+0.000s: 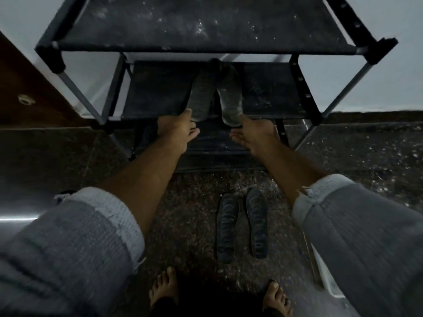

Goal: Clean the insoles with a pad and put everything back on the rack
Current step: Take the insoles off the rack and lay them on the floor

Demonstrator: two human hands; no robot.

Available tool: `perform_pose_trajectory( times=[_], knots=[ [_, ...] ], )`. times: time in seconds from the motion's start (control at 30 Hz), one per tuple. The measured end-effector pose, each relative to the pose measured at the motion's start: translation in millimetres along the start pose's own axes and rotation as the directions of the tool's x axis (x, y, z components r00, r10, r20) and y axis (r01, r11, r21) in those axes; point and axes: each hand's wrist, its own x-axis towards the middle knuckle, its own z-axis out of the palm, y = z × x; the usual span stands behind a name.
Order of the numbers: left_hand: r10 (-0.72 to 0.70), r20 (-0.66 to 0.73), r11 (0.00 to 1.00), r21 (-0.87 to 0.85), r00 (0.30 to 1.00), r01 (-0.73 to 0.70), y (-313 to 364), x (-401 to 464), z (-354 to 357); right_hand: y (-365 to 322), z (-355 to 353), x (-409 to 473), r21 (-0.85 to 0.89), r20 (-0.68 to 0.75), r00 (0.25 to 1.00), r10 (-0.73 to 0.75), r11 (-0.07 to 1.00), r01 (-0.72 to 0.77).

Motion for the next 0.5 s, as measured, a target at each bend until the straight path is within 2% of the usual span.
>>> perform_pose_trajectory(
  times=[0.1,0.27,0.5],
  knots=[
    [-0.02,0.007,1.0,0.015,1.0,0.02,-0.4,7.2,1.2,2.0,9.2,1.1,-0.003,-0.029,1.0,0.008,1.0,-0.008],
    [-0.027,0.048,1.0,-0.002,0.999,0.027,3.0,11.7,9.9,-2.4,15.0,-2.0,0.152,-0.004,0.997,0.077,0.985,-0.076],
    [-0.051,0.083,0.968,-0.242,0.995,0.07,-46.6,-33.0,-16.4,39.1,-1.5,-37.9,0.271,0.048,0.999,0.007,0.962,-0.019]
  ],
)
